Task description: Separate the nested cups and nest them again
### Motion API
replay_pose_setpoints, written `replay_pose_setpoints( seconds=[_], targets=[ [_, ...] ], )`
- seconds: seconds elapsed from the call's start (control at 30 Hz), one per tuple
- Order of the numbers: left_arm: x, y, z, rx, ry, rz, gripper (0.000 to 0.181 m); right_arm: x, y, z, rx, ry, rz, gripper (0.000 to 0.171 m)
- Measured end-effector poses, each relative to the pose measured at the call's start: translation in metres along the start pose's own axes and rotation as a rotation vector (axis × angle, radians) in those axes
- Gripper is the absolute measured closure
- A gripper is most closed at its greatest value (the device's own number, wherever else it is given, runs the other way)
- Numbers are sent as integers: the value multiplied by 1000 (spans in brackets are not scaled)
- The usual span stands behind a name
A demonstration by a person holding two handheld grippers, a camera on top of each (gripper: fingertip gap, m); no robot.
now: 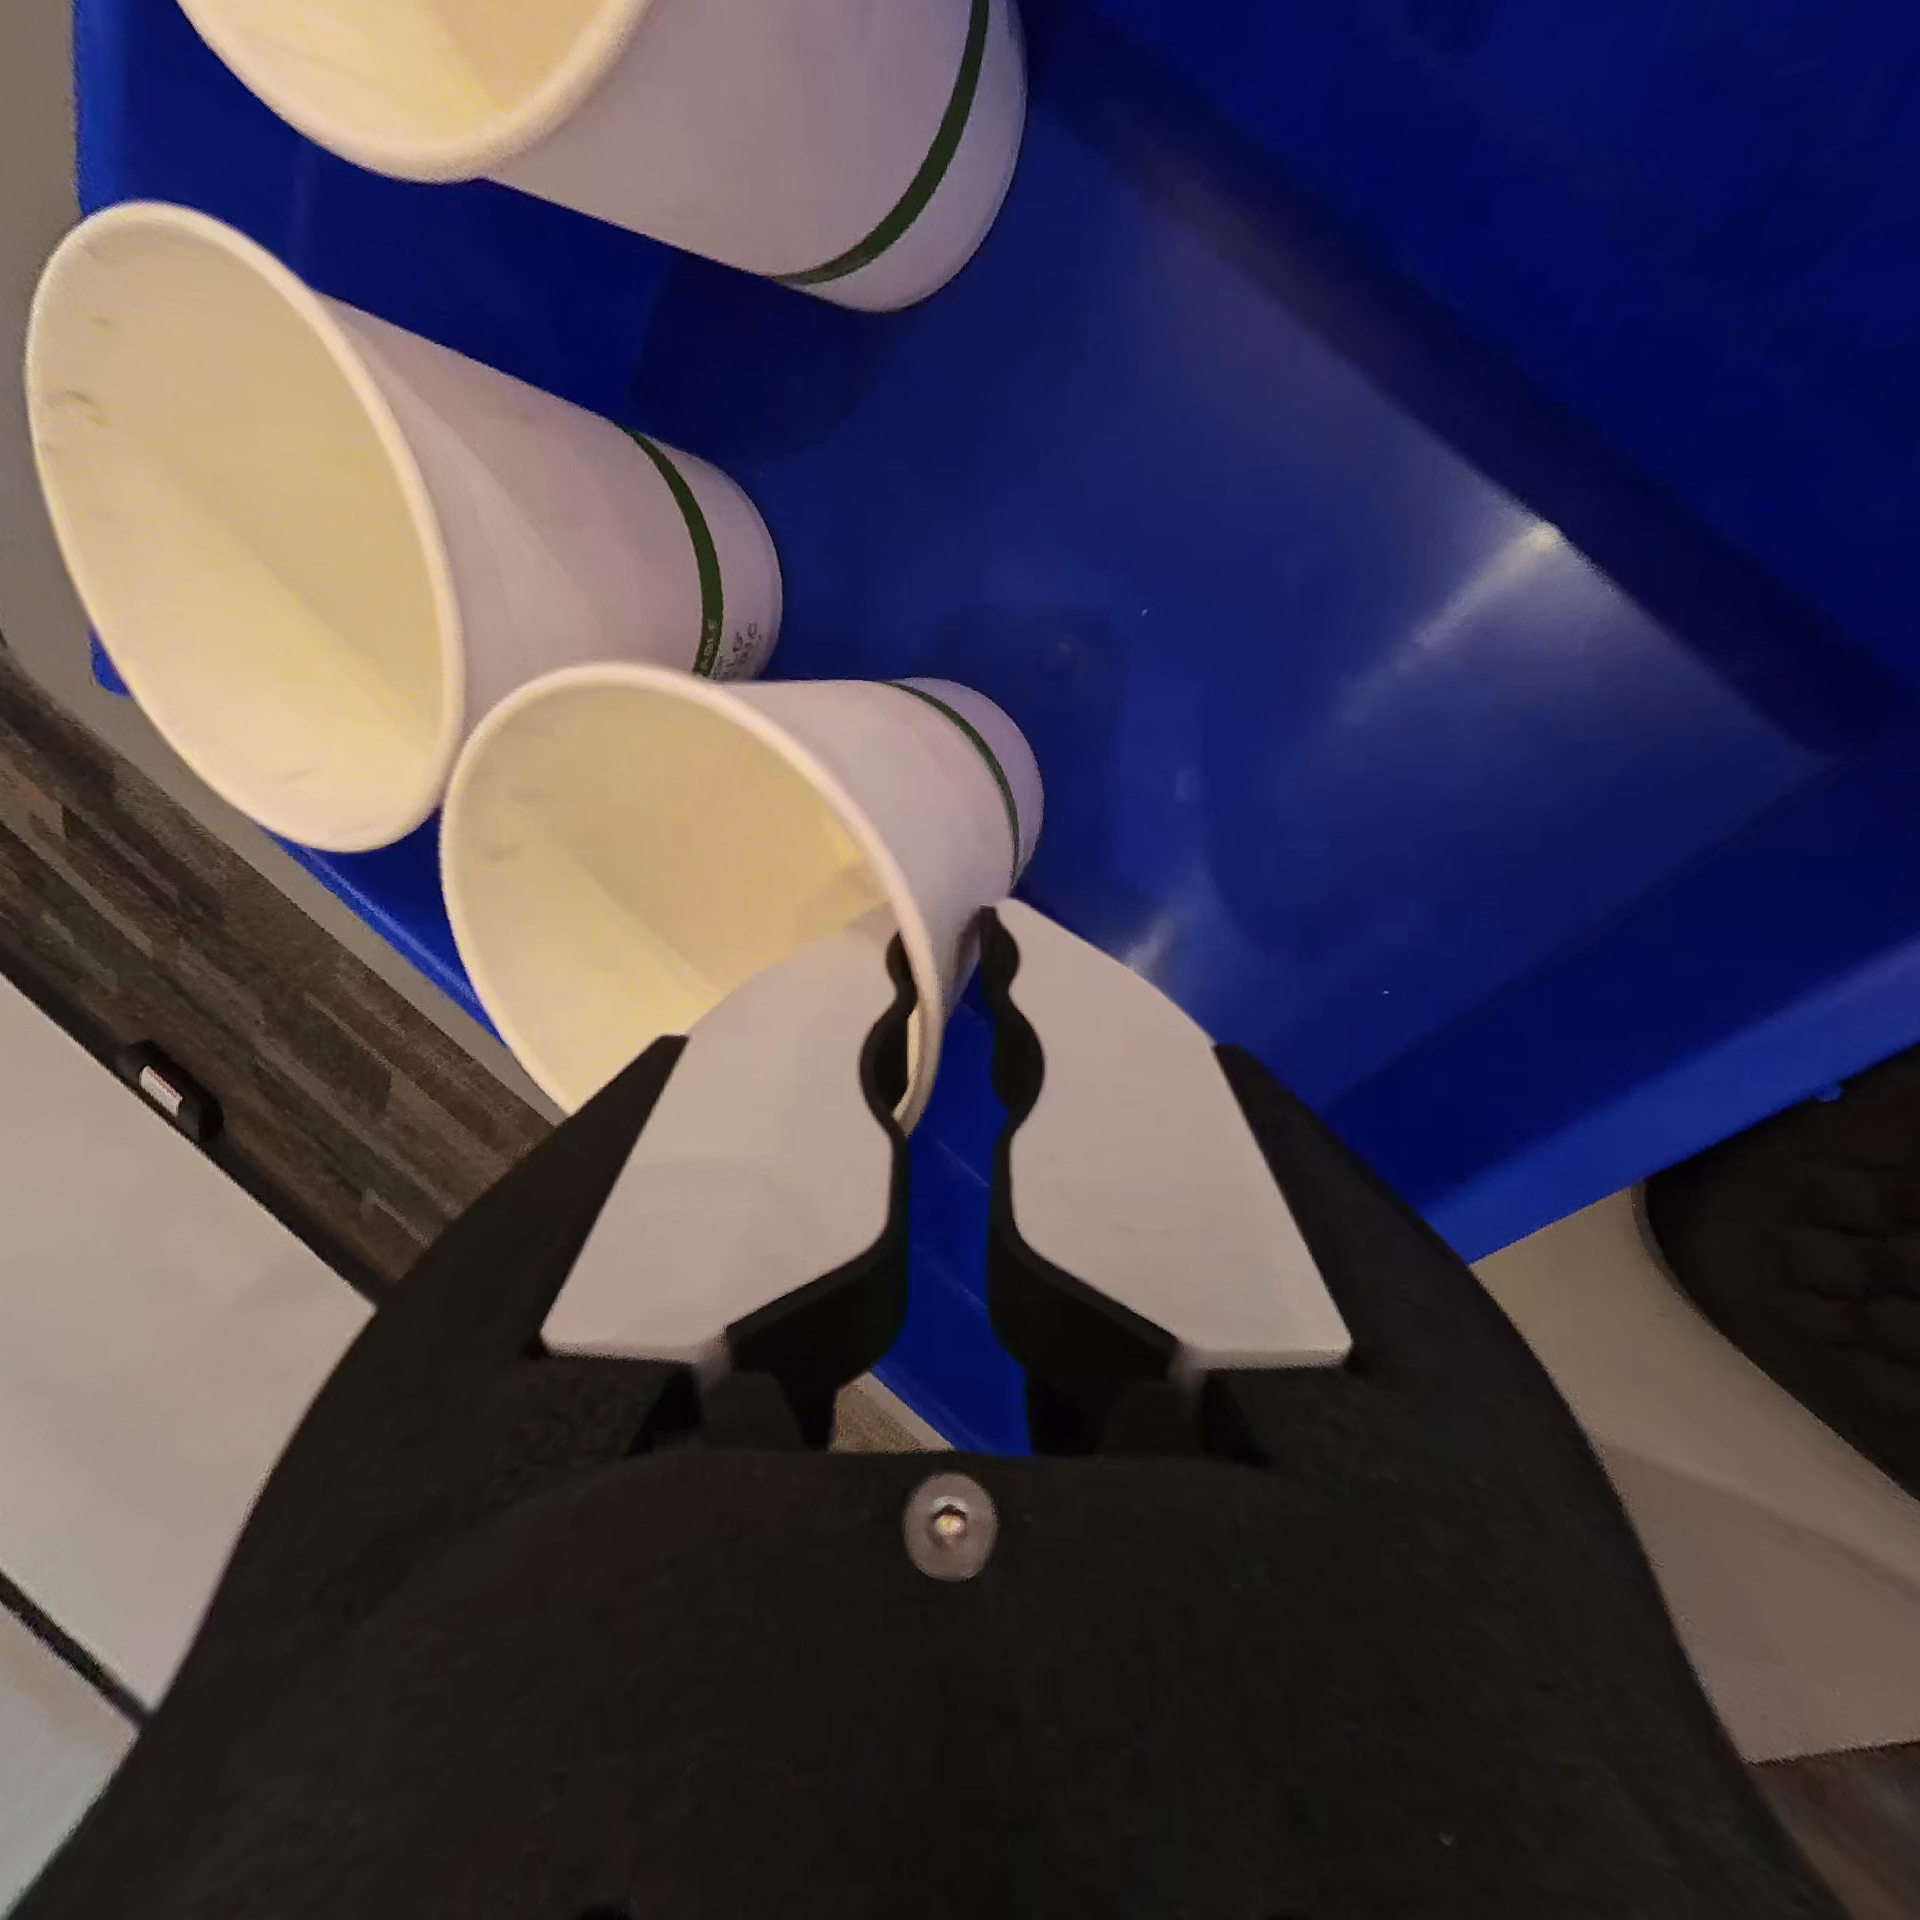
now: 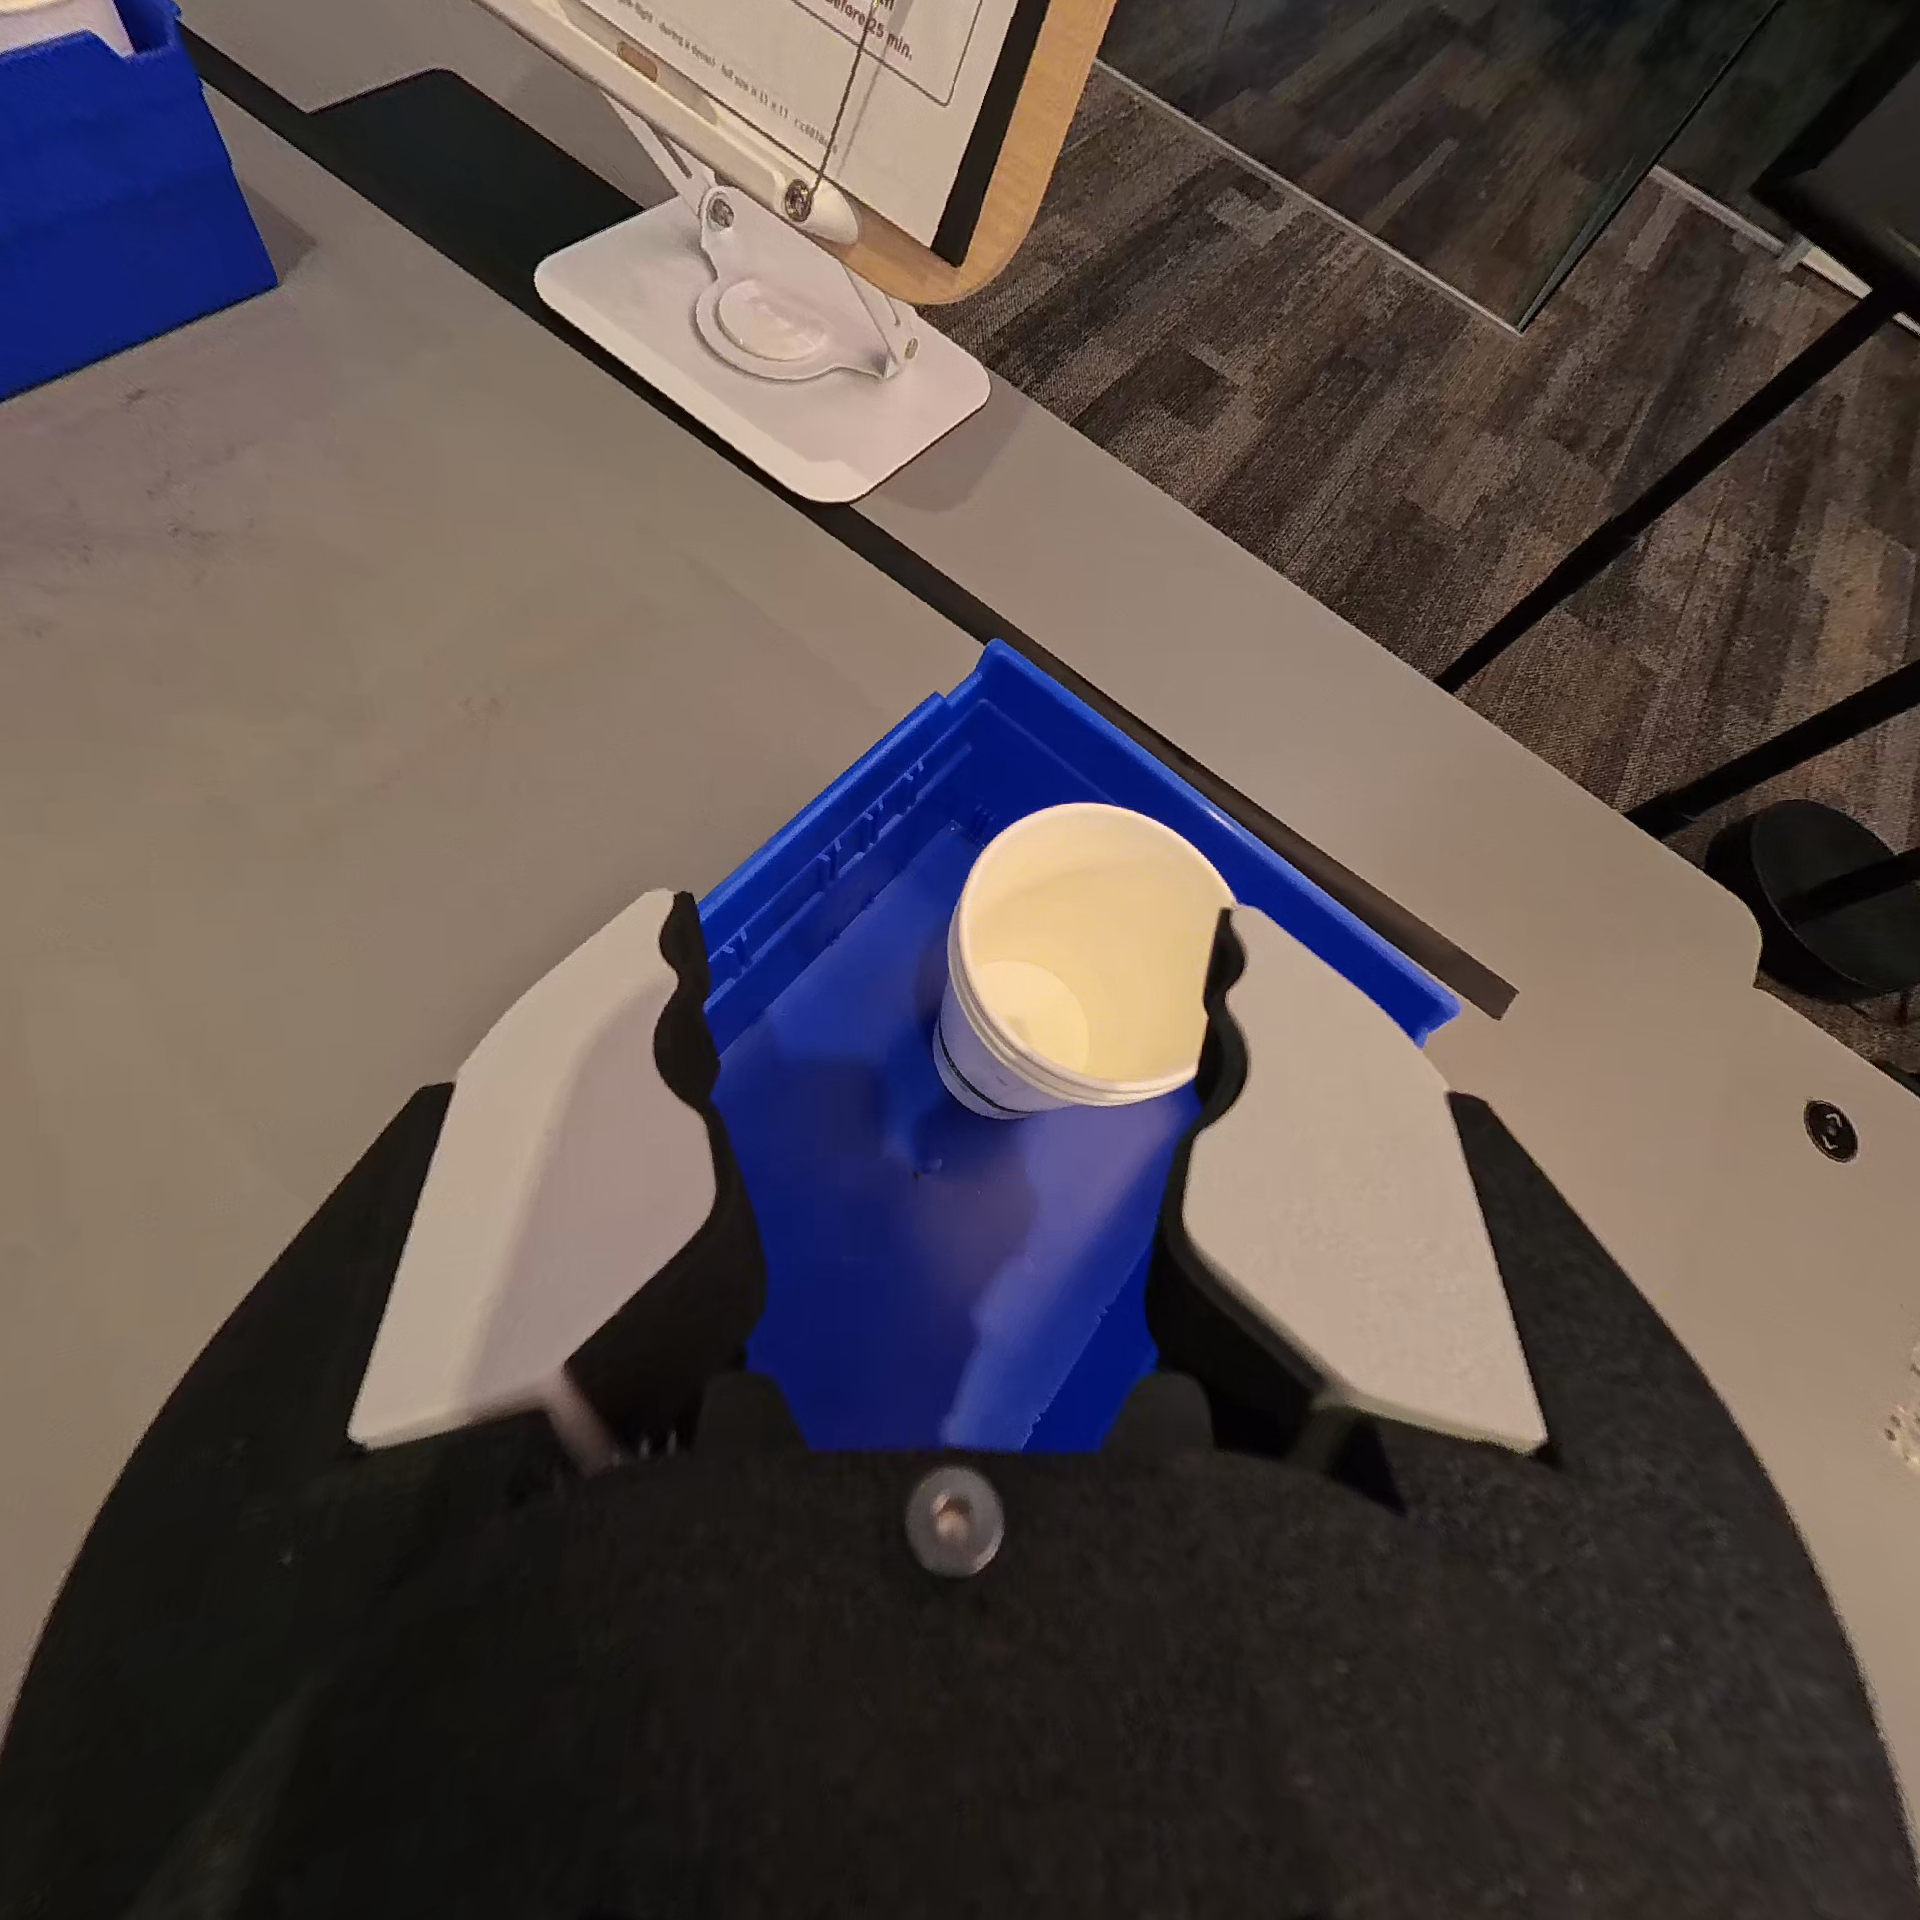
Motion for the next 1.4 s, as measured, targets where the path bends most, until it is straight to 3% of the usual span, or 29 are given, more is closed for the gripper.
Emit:
replay_pose_setpoints(
  seconds=[0.23,0.43,0.5,0.57,0.7,0.83,1.03,1.4],
  targets=[
    [15,-13,7,14,-21,98,181,-2,0,2,3,12,0,82],
    [80,-23,-6,-51,-154,64,181,1,19,-13,38,-49,-78,82],
    [112,-34,-25,-113,-253,66,181,4,38,-25,69,-115,-176,82],
    [142,-56,-52,-218,-371,105,181,10,72,-42,125,-225,-382,83],
    [179,-115,-104,-482,-514,212,181,23,139,-65,221,-347,-707,84],
    [186,-159,-143,-678,-546,272,181,12,202,-70,278,-290,-936,83],
    [191,-189,-181,-817,-578,318,181,-28,268,-67,214,-167,-1130,77],
    [194,-206,-195,-906,-579,366,181,-41,305,-46,253,-20,-1290,83]
  ],
)
Point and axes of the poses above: each gripper's, where its closed fingertips meet, x back along the fingers, z out of its underside, y = z × x across the jaws, the point moved 4 cm from there along x, back along the fingers, and after that the axes turned 6 degrees about -x, right-handed, at the moved point
